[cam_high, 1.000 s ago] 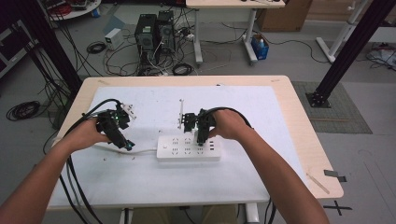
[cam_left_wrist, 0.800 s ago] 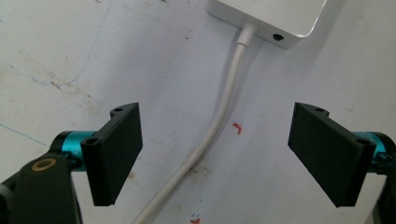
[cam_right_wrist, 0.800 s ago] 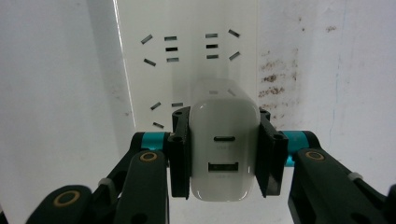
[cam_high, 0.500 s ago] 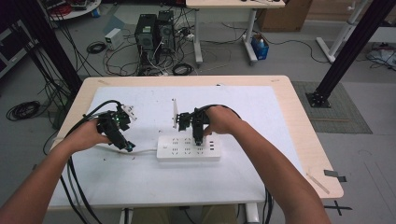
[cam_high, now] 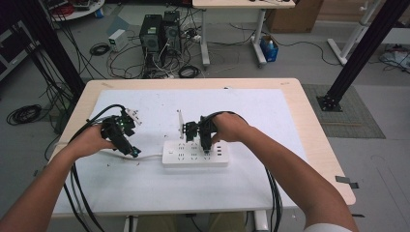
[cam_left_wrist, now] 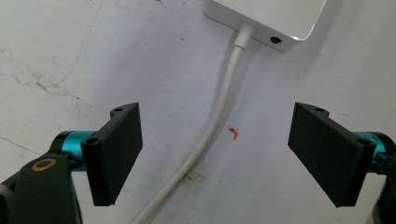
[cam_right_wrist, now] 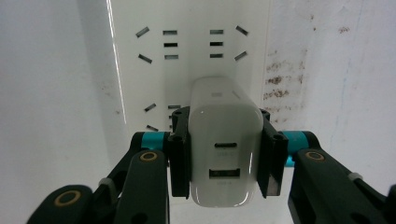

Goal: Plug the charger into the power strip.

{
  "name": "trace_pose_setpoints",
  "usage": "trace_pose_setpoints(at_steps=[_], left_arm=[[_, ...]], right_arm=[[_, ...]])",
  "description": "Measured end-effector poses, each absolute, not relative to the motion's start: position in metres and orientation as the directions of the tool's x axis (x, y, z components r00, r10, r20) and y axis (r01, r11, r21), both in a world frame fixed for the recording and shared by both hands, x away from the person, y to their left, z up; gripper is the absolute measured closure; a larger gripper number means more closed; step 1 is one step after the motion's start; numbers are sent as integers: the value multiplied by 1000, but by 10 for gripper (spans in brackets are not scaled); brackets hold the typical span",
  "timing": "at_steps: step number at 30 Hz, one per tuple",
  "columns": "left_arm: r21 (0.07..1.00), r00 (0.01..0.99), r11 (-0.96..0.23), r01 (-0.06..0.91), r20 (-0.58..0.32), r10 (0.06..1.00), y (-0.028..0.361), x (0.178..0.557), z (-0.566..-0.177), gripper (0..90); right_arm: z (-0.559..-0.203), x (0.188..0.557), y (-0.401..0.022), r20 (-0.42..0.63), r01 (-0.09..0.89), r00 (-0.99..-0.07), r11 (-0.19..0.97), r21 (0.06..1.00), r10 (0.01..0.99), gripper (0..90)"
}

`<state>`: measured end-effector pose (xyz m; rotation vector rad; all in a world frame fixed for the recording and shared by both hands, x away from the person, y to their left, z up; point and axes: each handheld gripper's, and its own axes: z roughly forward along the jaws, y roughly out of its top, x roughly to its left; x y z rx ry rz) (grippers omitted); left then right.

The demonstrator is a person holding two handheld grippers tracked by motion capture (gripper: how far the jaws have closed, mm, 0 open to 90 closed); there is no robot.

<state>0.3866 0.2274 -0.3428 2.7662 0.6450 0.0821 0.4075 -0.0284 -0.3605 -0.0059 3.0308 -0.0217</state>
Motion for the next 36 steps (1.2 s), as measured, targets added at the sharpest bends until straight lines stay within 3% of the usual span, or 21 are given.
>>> trace_pose_setpoints(at_steps=[4, 10, 20, 21, 23, 25, 27, 32, 34, 36], left_arm=[[307, 894, -848, 432, -18, 448, 227, 387, -343, 179], [309, 892, -846, 434, -20, 451, 228, 389, -343, 179], [326, 892, -841, 431, -14, 452, 229, 390, -342, 179], [329, 891, -840, 431, -8, 453, 229, 391, -341, 179], [342, 890, -835, 430, -5, 456, 228, 391, -341, 179], [343, 891, -837, 427, -1, 454, 228, 391, -340, 179], [360, 882, -822, 441, -5, 471, 228, 391, -339, 179], [384, 872, -810, 444, 22, 489, 230, 391, -331, 179], [387, 871, -811, 440, 36, 490, 231, 390, -328, 179], [388, 867, -808, 443, 43, 496, 232, 389, -326, 179]], right_arm=[[-361, 416, -29, -57, 20, -998, 1000, 2, 20, 631], [-364, 407, -30, -108, -23, -994, 1000, 10, -22, 631], [-364, 417, -37, -52, -7, -999, 997, 70, -3, 622], [-365, 417, -39, -60, -19, -998, 996, 89, -13, 585], [-365, 417, -45, -79, 33, -996, 992, 121, 43, 318], [-356, 420, -54, -42, 99, -993, 972, 213, 111, 304], [-345, 423, -63, -21, 163, -984, 945, 282, 176, 204], [-324, 432, -87, -15, 289, -949, 889, 354, 314, 202], [-317, 432, -101, 37, 281, -957, 886, 370, 288, 202], [-313, 432, -112, 24, 307, -947, 875, 374, 321, 194]])
